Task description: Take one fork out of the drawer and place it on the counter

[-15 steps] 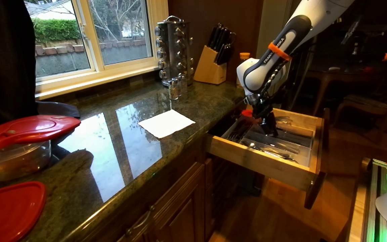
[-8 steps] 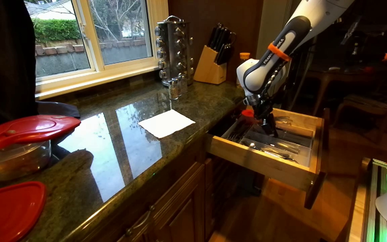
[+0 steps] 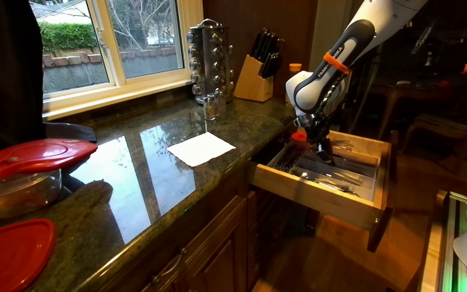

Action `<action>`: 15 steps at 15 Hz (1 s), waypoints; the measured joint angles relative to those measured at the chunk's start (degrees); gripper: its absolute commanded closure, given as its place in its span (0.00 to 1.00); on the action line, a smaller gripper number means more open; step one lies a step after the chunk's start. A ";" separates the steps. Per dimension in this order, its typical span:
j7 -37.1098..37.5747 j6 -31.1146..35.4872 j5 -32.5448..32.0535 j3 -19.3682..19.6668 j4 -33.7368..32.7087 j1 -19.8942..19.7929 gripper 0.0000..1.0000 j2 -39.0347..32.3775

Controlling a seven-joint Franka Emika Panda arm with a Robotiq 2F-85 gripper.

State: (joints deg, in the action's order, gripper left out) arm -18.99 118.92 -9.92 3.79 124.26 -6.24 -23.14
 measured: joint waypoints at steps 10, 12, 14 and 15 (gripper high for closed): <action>0.05 -0.14 -1.03 -0.48 1.70 0.81 0.98 2.32; 0.08 -0.15 -1.09 -0.52 2.64 0.96 0.98 3.91; 0.09 -0.35 -1.16 -0.50 3.51 0.95 0.98 5.65; 0.12 -0.81 -1.31 -0.48 3.86 0.95 0.98 6.51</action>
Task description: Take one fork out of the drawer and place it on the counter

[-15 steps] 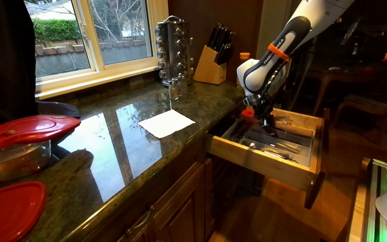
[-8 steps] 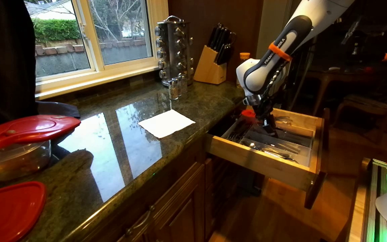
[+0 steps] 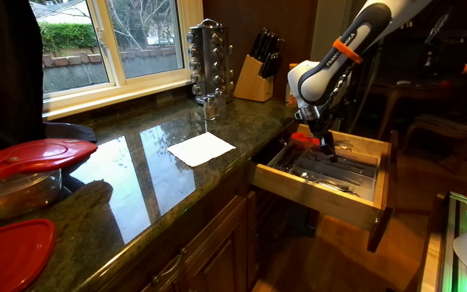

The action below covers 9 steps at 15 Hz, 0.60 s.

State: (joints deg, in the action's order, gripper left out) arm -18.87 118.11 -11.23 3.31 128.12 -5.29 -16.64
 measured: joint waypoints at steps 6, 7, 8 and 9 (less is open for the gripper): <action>0.06 -5.65 -1.02 -0.07 1.12 0.15 0.98 5.47; 0.06 -7.34 -1.17 -0.13 1.11 0.23 0.98 6.56; 0.06 -9.28 -1.27 -0.21 1.05 0.34 0.98 7.69; 0.06 -11.22 -1.33 -0.29 0.89 0.44 0.98 8.79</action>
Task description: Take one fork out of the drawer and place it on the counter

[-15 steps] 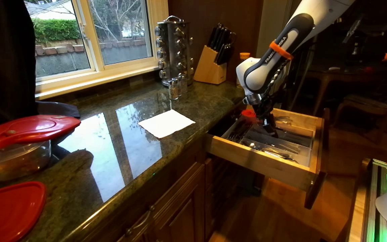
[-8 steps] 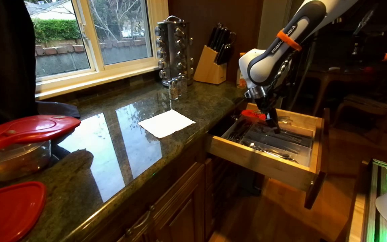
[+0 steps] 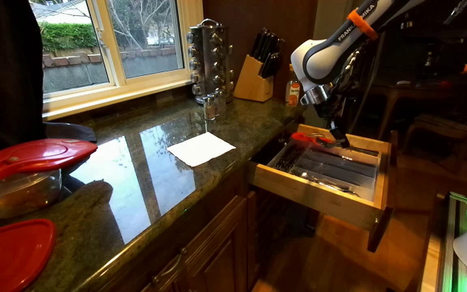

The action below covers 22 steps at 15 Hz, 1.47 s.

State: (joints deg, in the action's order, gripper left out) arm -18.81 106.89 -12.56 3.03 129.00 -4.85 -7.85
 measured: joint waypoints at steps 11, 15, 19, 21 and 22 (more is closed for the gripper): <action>-0.19 -22.67 -0.40 -1.08 -15.54 1.91 0.98 4.97; -0.57 -25.82 -1.29 -1.18 -24.46 2.08 0.91 2.04; -0.85 -26.37 -1.45 -1.17 -28.48 2.08 0.91 -0.75; -0.85 -26.37 -1.48 -1.17 -28.56 2.08 0.91 -1.08; -0.85 -26.37 -1.49 -1.17 -28.56 2.08 0.91 -1.11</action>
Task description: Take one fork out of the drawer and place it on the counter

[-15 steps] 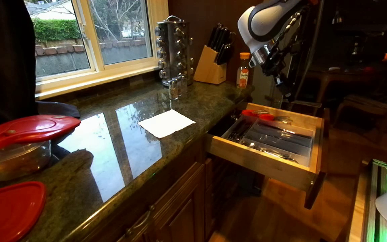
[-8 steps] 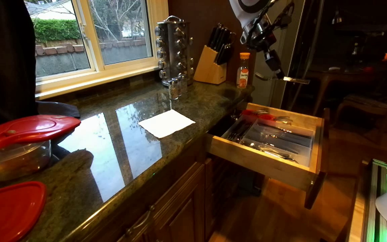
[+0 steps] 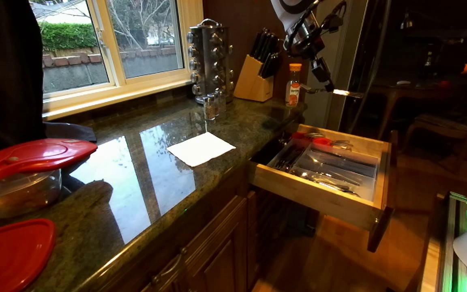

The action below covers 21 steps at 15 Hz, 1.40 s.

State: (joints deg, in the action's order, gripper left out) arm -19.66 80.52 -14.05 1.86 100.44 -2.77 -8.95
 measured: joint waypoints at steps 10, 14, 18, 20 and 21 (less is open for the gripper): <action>-0.02 -0.25 -0.02 0.10 -15.39 -0.42 0.98 -9.13; -0.14 -2.09 0.32 0.17 -26.84 -1.47 0.98 -17.81; -0.58 -3.73 2.20 0.16 -37.42 -2.96 0.98 -26.30; -1.10 -4.30 3.87 0.11 -42.43 -3.73 0.98 -29.98; -1.40 -4.35 4.53 0.03 -44.87 -4.03 0.98 -31.67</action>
State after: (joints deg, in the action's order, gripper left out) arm -21.06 76.17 -9.51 1.89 55.57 -6.80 -40.63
